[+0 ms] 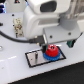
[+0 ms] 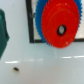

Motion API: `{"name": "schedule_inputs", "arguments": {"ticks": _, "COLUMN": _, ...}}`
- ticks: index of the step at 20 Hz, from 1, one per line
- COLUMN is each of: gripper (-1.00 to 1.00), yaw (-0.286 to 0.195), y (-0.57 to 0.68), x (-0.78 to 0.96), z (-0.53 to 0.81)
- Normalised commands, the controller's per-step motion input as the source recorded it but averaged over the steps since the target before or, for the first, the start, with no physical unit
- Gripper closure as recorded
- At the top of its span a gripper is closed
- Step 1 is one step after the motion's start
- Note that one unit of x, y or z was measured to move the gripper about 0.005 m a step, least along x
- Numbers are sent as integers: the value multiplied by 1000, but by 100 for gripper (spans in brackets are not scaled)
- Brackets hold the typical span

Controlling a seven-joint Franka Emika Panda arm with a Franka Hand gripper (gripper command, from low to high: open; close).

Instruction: Insert the blue gear onto the right peg, followed by the red gear

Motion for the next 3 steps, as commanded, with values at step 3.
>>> {"name": "schedule_inputs", "arguments": {"ticks": 3, "gripper": -100, "yaw": 0, "y": -2, "x": -1, "z": -1}}
